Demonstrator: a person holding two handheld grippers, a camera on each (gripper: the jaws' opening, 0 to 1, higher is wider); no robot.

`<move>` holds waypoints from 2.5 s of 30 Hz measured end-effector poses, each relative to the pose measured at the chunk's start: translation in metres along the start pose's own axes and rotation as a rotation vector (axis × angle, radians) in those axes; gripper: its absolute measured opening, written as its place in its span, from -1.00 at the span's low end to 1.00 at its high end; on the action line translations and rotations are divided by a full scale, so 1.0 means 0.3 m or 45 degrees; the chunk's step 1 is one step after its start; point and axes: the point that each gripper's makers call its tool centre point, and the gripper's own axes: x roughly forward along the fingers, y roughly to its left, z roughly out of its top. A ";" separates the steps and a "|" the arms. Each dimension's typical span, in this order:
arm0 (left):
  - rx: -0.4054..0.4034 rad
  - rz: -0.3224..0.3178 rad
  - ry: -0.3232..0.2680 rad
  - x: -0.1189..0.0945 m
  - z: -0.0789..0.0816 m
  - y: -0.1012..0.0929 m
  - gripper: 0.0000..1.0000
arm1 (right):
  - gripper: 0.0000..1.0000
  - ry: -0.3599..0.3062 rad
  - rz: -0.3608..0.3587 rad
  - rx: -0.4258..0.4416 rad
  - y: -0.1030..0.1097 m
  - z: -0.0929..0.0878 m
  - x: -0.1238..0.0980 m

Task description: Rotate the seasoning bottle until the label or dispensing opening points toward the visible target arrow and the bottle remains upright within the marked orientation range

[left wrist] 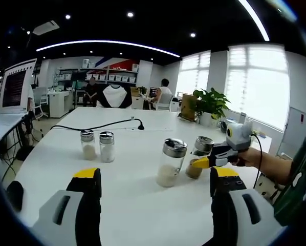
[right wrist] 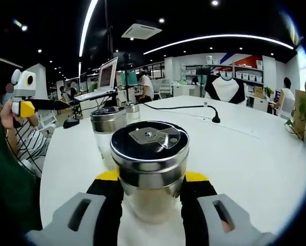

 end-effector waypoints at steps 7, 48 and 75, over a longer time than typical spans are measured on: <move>-0.003 0.001 0.005 -0.002 -0.006 -0.003 0.85 | -0.16 0.007 -0.055 0.017 -0.004 -0.001 0.001; -0.010 -0.007 0.000 0.001 -0.007 0.007 0.85 | -0.16 0.012 -0.424 0.148 -0.043 -0.012 -0.008; 0.005 -0.007 0.003 0.003 -0.007 0.000 0.85 | -0.16 0.033 -0.678 0.227 -0.061 -0.022 -0.017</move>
